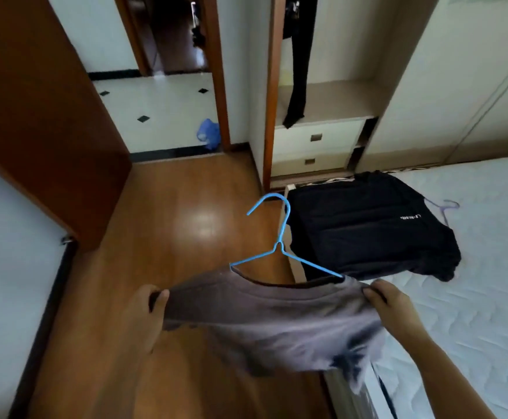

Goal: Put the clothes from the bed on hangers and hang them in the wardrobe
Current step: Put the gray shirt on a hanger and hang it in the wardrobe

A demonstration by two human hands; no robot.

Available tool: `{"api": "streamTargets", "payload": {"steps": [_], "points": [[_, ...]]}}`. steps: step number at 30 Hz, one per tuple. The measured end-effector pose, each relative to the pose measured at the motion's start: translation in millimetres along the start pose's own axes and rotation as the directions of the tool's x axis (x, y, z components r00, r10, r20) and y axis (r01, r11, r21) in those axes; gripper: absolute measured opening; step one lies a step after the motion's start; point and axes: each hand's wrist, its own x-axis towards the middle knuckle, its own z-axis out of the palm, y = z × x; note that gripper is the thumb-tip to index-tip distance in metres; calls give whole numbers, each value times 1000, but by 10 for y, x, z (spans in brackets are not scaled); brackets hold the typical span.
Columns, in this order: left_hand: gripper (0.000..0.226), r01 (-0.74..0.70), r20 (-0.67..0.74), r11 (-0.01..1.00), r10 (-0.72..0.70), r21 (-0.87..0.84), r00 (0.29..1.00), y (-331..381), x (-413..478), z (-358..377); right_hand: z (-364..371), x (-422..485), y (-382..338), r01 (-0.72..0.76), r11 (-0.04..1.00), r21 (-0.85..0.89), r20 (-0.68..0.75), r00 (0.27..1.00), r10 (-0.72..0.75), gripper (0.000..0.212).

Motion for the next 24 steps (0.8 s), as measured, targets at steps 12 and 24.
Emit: {"api": "streamTargets", "payload": {"steps": [12,24], "points": [[18,327,-52,934,-338,-146,940,-381,1453,-149,636,1829,-1199,150,987,64,125,980,-157,10],[11,272,-246,948,-306,-163,920,310,3620,-93,555,4281,-2568,246,965,89,178,949,-258,17]]}}
